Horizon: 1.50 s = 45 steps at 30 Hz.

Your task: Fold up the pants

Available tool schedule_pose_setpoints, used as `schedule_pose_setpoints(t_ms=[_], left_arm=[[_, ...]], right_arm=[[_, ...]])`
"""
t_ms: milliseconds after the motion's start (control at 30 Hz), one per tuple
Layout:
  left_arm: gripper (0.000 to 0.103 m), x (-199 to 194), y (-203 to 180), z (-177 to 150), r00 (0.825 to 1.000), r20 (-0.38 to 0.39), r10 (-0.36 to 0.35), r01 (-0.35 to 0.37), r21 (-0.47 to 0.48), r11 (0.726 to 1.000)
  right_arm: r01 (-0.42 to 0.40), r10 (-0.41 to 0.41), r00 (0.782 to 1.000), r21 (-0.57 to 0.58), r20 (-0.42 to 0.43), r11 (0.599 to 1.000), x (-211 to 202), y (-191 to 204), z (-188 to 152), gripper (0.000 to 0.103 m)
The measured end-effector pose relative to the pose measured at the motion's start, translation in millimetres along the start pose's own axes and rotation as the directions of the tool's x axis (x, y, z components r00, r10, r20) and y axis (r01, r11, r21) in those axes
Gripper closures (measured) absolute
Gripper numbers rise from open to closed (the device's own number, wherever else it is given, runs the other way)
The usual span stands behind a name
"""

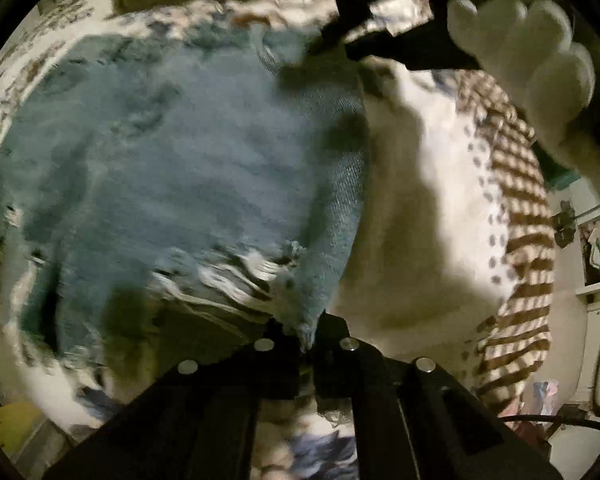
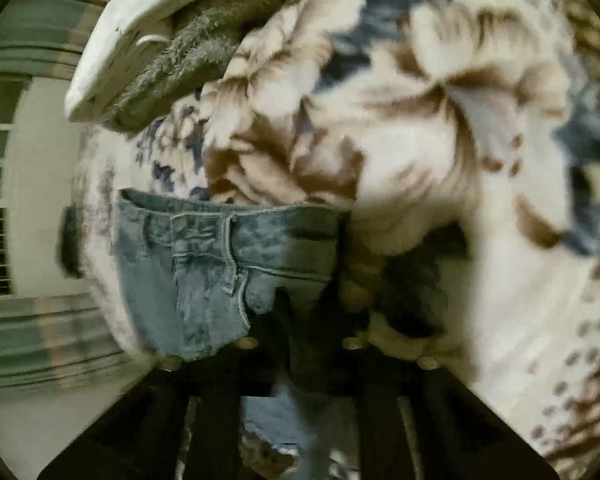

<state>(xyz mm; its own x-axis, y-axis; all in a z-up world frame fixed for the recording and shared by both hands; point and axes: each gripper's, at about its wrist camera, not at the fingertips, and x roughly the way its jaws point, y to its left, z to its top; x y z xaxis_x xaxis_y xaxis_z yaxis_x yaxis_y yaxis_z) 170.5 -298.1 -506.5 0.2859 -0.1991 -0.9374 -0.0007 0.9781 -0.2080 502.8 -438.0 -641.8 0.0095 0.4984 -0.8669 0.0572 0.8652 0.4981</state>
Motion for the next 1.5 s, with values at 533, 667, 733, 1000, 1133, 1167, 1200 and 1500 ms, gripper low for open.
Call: schedule_pose_setpoints(t_ms=[533, 667, 733, 1000, 1133, 1167, 1200, 1500], left_arm=[[0.101, -132.5, 214.8, 23.7, 0.981, 0.193, -0.029, 0.098, -0.354, 0.93], [0.101, -105.5, 290.5, 28.8, 0.983, 0.184, 0.003, 0.081, -0.446, 0.891], [0.101, -87.6, 318.7, 25.7, 0.986, 0.166, -0.002, 0.084, -0.486, 0.87], [0.088, -26.7, 366.1, 17.6, 0.996, 0.086, 0.007, 0.048, -0.619, 0.784], [0.009, -44.8, 360.1, 14.8, 0.989, 0.142, 0.033, 0.066, -0.639, 0.766], [0.006, -51.9, 356.6, 13.3, 0.987, 0.154, 0.052, 0.059, -0.639, 0.767], [0.006, -59.5, 353.1, 10.8, 0.983, 0.172, 0.064, 0.062, -0.64, 0.766], [0.006, -82.2, 295.9, -53.3, 0.97, 0.241, -0.012, 0.215, -0.84, 0.499]], right_arm=[[0.079, -0.063, 0.994, -0.19, 0.087, 0.979, -26.3, 263.1, -11.6, 0.099], [0.139, -0.128, 0.99, -0.266, 0.057, 0.954, 39.7, 323.2, 0.2, 0.099], [0.187, -0.184, 0.982, -0.294, 0.038, 0.937, 78.6, 349.2, 6.8, 0.099], [0.257, -0.289, 0.957, -0.36, -0.035, 0.897, 151.2, 362.9, 7.9, 0.087], [0.163, -0.202, 0.976, -0.349, -0.077, 0.923, 133.5, 354.8, 6.3, 0.019], [0.15, -0.186, 0.98, -0.352, -0.07, 0.924, 122.3, 350.2, 4.2, 0.01], [0.143, -0.176, 0.982, -0.356, -0.064, 0.924, 113.2, 345.7, 2.6, 0.01], [0.17, -0.202, 0.977, -0.317, -0.069, 0.933, 61.1, 240.7, 0.0, 0.01]])
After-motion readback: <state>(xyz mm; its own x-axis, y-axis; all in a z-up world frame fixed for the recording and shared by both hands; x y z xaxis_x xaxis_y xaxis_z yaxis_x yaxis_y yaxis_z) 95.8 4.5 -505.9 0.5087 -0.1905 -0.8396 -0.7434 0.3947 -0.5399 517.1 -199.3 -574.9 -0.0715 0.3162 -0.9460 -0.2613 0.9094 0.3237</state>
